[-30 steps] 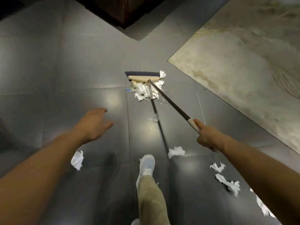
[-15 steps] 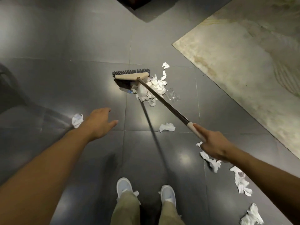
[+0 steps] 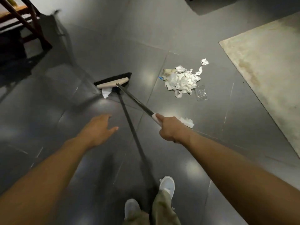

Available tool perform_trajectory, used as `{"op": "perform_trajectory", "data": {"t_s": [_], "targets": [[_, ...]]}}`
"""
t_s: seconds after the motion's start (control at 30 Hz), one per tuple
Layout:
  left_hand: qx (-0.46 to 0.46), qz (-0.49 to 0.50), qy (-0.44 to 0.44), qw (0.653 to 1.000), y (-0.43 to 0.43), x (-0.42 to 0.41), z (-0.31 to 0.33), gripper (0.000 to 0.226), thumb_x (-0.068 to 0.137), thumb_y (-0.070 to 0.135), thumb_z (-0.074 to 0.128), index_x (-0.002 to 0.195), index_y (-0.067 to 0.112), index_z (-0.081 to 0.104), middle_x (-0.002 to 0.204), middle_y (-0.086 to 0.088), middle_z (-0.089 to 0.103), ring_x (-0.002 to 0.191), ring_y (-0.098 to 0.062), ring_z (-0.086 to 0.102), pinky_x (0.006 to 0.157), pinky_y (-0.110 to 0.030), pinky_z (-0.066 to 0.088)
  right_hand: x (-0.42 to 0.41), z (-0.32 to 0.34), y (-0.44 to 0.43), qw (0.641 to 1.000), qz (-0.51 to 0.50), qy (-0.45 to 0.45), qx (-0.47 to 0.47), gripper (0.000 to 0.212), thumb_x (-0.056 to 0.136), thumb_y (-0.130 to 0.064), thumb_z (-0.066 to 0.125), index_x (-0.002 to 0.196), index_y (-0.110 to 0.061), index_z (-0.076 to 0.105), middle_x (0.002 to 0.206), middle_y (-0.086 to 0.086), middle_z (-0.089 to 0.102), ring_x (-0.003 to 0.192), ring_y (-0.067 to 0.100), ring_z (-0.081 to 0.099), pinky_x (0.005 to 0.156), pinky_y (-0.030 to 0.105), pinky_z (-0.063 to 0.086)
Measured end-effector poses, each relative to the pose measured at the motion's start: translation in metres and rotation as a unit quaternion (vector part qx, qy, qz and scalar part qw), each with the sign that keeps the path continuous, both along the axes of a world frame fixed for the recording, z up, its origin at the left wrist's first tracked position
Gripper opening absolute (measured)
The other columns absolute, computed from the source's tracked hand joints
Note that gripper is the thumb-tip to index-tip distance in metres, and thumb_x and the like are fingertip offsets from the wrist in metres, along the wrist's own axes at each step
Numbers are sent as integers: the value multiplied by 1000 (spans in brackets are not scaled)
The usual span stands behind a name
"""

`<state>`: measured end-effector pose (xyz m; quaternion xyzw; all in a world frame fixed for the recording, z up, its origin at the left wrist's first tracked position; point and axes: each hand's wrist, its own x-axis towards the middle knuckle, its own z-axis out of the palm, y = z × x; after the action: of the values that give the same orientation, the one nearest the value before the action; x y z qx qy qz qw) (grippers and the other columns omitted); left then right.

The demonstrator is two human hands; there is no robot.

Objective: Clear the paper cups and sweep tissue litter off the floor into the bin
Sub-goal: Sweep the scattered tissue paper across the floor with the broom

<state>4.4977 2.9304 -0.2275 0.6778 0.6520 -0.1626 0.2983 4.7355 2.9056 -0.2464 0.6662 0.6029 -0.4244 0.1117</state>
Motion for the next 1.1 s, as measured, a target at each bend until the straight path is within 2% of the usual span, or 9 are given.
{"op": "perform_trajectory", "data": {"t_s": [0.2,0.37,0.5,0.63,0.73,0.8,0.87,0.93,1.1], "targets": [[13,4,-2,1000,-51,-13,0,64,92,38,56,142,6,34,147,-15,37,135,-30,34,112,-37,28,19,-8,-71,995,47,-85,-12,78,90,-11,49,151,-37,10,129,16,51,110,32,56,86,35,46],[8,-9,-24,1000,-108,-8,-1,65,91,39,57,142,6,35,144,-16,40,132,-31,38,109,-41,32,70,10,-167,989,43,-140,-33,80,90,-13,50,150,-44,7,125,18,54,104,32,58,80,32,46],[-19,-28,-31,999,-149,9,-6,67,91,39,57,144,7,32,146,-15,37,135,-29,35,111,-40,31,103,18,-233,990,18,-127,-61,83,88,-13,53,150,-45,8,131,22,51,111,35,54,88,32,44],[-10,-43,-49,998,-166,33,-11,67,91,39,57,144,7,32,147,-14,37,136,-29,33,112,-41,29,127,26,-268,996,-37,-80,-27,80,84,-10,53,148,-45,21,131,12,55,108,30,57,81,27,42],[-7,-39,-49,998,-170,50,-19,67,90,41,57,143,7,34,146,-14,39,135,-30,36,111,-41,30,144,24,-250,994,-82,-64,14,76,85,-9,53,148,-41,25,132,11,55,106,31,58,74,24,42],[-6,-35,-46,998,-170,66,-21,66,90,39,57,143,5,34,146,-15,39,135,-30,36,112,-37,28,157,21,-217,991,-116,-54,51,71,88,-9,51,149,-36,27,126,12,58,87,29,61,63,22,45],[-4,-27,-45,999,-168,79,-24,64,92,36,56,143,5,33,146,-15,39,135,-30,34,112,-33,26,171,18,-174,983,-160,-42,82,66,88,-7,46,147,-31,31,108,13,57,62,23,54,43,23,43],[-7,-5,-42,999,-165,89,-26,63,92,35,56,143,6,33,147,-14,38,136,-29,33,111,-33,25,188,15,-131,974,-198,-43,100,58,88,-5,43,142,-26,36,98,13,51,58,26,54,33,23,40],[-18,45,-18,999,-157,110,-37,63,93,38,52,145,10,28,149,-11,34,140,-26,27,112,-31,22,241,6,-52,964,-226,-50,131,21,88,-1,42,109,-6,46,82,15,48,69,32,54,45,36,51]]}}
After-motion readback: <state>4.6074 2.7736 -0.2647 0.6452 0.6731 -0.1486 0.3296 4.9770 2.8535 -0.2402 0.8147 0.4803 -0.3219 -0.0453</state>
